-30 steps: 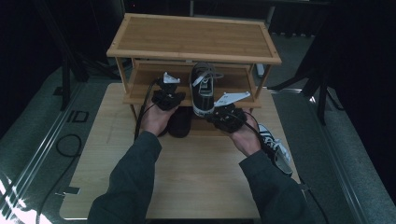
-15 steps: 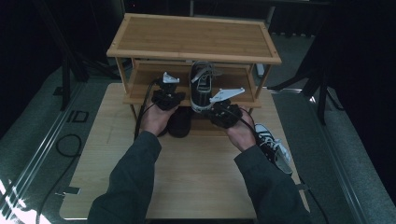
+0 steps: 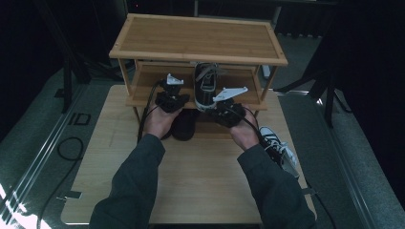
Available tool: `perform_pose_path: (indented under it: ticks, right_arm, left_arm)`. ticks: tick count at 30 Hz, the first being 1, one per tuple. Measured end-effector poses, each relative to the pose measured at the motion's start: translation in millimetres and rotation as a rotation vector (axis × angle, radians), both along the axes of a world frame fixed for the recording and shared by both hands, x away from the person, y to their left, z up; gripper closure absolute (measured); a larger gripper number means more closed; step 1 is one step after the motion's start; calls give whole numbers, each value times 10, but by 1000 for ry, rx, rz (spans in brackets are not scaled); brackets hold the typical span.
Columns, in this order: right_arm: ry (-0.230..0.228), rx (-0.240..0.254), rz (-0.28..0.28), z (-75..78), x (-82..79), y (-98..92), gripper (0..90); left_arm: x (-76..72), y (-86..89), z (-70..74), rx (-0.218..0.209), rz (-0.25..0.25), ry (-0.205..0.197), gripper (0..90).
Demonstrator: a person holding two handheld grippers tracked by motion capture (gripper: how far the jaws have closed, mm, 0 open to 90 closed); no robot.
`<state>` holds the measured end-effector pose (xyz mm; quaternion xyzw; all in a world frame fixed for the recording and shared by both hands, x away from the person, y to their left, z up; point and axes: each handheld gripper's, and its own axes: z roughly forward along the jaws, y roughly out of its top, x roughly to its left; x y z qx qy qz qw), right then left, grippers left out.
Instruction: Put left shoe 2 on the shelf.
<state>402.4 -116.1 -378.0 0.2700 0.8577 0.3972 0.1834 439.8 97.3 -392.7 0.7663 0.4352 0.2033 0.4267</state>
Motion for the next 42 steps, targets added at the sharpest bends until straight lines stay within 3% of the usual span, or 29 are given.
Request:
perform_pose_path:
  ticks: [7, 18, 21, 27, 42]
  right_arm:
    - [-29, -19, -22, -16, 45, 62, 900]
    - [-25, -20, -38, -11, 65, 81, 897]
    - [-21, -32, -27, 5, 41, 61, 876]
    - [-31, -59, 11, 57, -35, -12, 847]
    - [-1, -107, 25, -20, -91, -116, 790]
  left_arm:
    - [-6, -6, 0, 5, 4, -5, 900]
    - [1, 14, -5, -6, -10, -3, 900]
    - [9, 39, -14, -26, -14, 3, 900]
    - [10, 41, -12, -22, -17, 3, 900]
    - [19, 52, -14, -30, -26, 5, 900]
